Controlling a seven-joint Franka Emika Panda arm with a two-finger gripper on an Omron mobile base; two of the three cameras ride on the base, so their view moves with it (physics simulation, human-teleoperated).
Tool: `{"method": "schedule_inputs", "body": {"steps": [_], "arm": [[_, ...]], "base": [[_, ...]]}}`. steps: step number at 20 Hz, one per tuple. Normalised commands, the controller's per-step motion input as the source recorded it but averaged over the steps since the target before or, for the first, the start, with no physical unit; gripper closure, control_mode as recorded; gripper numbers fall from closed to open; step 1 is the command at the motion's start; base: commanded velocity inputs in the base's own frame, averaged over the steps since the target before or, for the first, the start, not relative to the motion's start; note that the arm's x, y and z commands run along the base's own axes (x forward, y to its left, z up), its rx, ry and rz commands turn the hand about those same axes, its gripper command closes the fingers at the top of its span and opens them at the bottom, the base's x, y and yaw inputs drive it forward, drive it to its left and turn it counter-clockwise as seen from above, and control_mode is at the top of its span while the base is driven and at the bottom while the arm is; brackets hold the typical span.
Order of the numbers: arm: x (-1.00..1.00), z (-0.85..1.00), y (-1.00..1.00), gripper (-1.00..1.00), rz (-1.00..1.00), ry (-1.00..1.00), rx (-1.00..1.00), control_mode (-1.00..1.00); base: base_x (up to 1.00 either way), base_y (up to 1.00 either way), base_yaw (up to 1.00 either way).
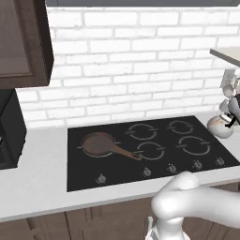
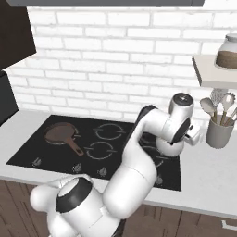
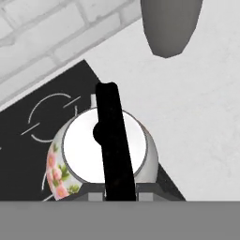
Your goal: Pick the kettle from the counter and place it on a stove burner. Then turn the burner on.
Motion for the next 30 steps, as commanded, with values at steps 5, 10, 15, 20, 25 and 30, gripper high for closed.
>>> {"method": "schedule_inputs", "body": {"steps": [5, 10, 15, 20, 25, 30], "arm": [[0.09, 0.0, 1.0, 1.0, -0.08, -0.08, -0.17, -1.0], [0.3, 0.0, 0.64, 1.0, -0.05, 0.12, -0.13, -1.0], [0.24, -0.09, 0.18, 1.0, 0.0, 0.32, 0.0, -1.0], [0.01, -0.17, 0.0, 1.0, 0.0, 0.14, 0.0, -1.0], [0.0, -0.34, 0.0, 1.0, 0.0, 0.0, 0.0, -1.0], [0.0, -0.33, 0.08, 1.0, 0.0, -0.01, 0.0, -1.0]], "base": [[0.0, 0.0, 0.0], [0.0, 0.0, 0.0], [0.0, 0.0, 0.0], [0.0, 0.0, 0.0], [0.0, 0.0, 0.0], [0.0, 0.0, 0.0]]}}
